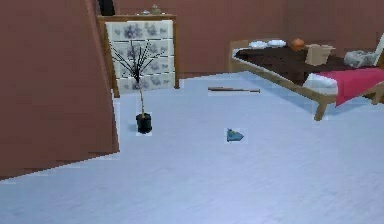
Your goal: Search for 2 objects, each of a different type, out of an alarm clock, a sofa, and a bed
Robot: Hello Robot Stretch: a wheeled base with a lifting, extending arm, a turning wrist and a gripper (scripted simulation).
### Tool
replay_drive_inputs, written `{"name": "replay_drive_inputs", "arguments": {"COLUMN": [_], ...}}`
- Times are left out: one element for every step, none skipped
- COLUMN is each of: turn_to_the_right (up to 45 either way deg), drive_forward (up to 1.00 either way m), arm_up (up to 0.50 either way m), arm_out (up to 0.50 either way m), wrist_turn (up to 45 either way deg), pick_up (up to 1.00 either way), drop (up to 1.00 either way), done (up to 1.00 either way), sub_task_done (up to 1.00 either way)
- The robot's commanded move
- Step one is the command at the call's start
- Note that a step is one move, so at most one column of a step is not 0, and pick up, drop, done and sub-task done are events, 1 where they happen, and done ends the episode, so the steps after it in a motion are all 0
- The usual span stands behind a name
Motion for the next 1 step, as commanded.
{"name": "replay_drive_inputs", "arguments": {"turn_to_the_right": [45.0], "drive_forward": [0.0], "arm_up": [0.0], "arm_out": [0.0], "wrist_turn": [0.0], "pick_up": [0.0], "drop": [0.0], "done": [0.0], "sub_task_done": [0.0]}}
